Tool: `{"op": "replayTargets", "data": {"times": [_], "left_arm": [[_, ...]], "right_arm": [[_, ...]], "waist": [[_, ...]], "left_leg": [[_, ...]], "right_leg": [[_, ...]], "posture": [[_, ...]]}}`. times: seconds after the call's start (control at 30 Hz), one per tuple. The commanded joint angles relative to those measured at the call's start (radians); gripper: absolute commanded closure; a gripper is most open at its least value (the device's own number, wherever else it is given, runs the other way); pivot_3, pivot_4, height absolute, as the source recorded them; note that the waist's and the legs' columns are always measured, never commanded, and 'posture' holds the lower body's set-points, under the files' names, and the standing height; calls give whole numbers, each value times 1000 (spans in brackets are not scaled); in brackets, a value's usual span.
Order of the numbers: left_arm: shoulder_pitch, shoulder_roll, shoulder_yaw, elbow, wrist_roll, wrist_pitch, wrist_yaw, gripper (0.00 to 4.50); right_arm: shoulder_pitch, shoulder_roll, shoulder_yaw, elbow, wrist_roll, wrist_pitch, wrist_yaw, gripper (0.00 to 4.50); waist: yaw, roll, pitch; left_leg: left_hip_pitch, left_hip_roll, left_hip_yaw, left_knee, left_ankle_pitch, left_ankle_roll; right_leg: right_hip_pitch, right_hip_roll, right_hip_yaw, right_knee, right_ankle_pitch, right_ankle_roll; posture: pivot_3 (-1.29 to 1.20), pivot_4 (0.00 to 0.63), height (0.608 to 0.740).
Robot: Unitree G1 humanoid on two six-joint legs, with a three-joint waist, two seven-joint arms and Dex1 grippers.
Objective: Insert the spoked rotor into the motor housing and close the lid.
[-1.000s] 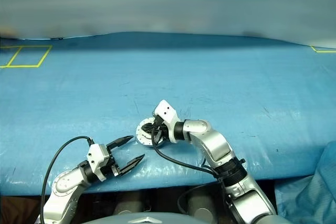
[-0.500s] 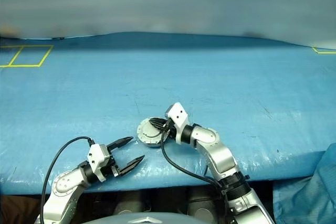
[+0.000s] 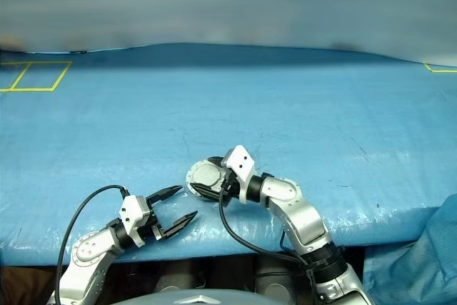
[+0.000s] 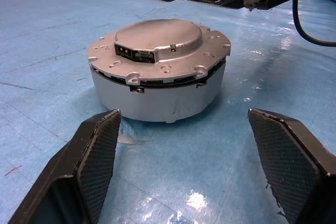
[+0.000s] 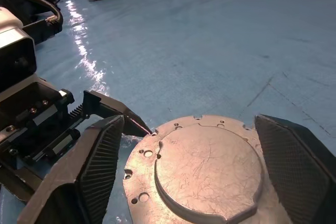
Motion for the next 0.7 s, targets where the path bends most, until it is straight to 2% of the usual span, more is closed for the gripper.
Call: {"op": "replayTargets", "data": {"times": [0.03,0.4,0.5,0.57,0.7], "left_arm": [[2,5,2,-27,0,-3,-2,382],[5,-3,1,-16,4,-12,4,382],[5,-3,2,-12,5,-14,4,382],[5,-3,3,-10,5,-15,4,382],[3,-2,6,-5,6,-18,4,382]], "right_arm": [[-16,13,6,10,-29,-36,-22,226],[-25,4,37,72,-132,-97,-45,226],[-28,7,33,90,-147,-117,-51,830],[-28,12,28,92,-140,-118,-49,1459],[-30,11,28,93,-140,-117,-45,1498]], "waist": [[1,0,0],[1,0,0],[1,0,0],[1,0,0],[1,0,0]], "left_leg": [[0,0,0,0,0,0],[-1,-1,0,0,0,0],[0,-1,1,1,0,0],[0,-1,0,1,0,0],[0,-1,0,2,0,0]], "right_leg": [[0,0,0,0,0,0],[-1,1,0,1,1,-1],[-1,1,0,1,0,0],[0,1,0,2,0,0],[0,1,0,2,0,0]], "posture": [[0,150,740],[0,150,740],[0,150,740],[0,150,740],[0,150,740]]}}
